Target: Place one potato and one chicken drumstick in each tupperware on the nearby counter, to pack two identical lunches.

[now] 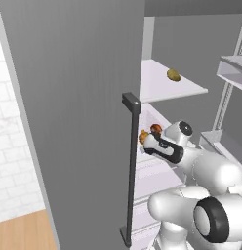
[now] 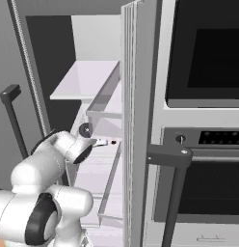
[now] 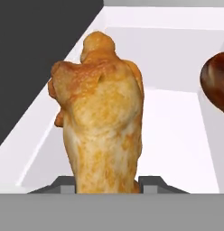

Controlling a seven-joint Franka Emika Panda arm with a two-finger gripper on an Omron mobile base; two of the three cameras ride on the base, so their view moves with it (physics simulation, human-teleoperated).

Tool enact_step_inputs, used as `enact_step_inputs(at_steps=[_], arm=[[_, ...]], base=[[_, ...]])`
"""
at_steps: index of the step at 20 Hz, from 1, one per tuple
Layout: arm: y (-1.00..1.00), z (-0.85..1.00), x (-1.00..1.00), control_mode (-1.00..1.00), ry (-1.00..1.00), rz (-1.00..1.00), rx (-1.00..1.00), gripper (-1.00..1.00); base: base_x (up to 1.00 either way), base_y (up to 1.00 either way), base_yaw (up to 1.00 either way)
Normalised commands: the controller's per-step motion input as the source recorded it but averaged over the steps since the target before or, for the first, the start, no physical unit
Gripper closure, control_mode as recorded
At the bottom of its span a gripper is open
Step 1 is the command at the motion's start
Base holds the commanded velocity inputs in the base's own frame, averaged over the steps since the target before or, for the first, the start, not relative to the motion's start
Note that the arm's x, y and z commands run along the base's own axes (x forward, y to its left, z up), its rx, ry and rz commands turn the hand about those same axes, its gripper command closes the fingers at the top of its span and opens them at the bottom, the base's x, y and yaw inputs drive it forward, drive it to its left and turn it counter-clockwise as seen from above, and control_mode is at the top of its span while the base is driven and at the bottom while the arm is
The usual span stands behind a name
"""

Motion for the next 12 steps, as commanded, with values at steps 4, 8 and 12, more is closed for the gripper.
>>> enact_step_inputs(at_steps=[4,8,12], arm=[[-0.03,0.98,-0.61,-1.0,0.0,0.0,0.03,1.0],[-0.04,0.78,-0.89,-1.0,0.0,0.0,0.0,1.0],[-0.07,0.65,-1.0,-1.0,0.0,0.0,0.0,1.0]], base=[[0.0,0.0,0.0],[0.0,0.0,0.0],[0.0,0.0,0.0]])
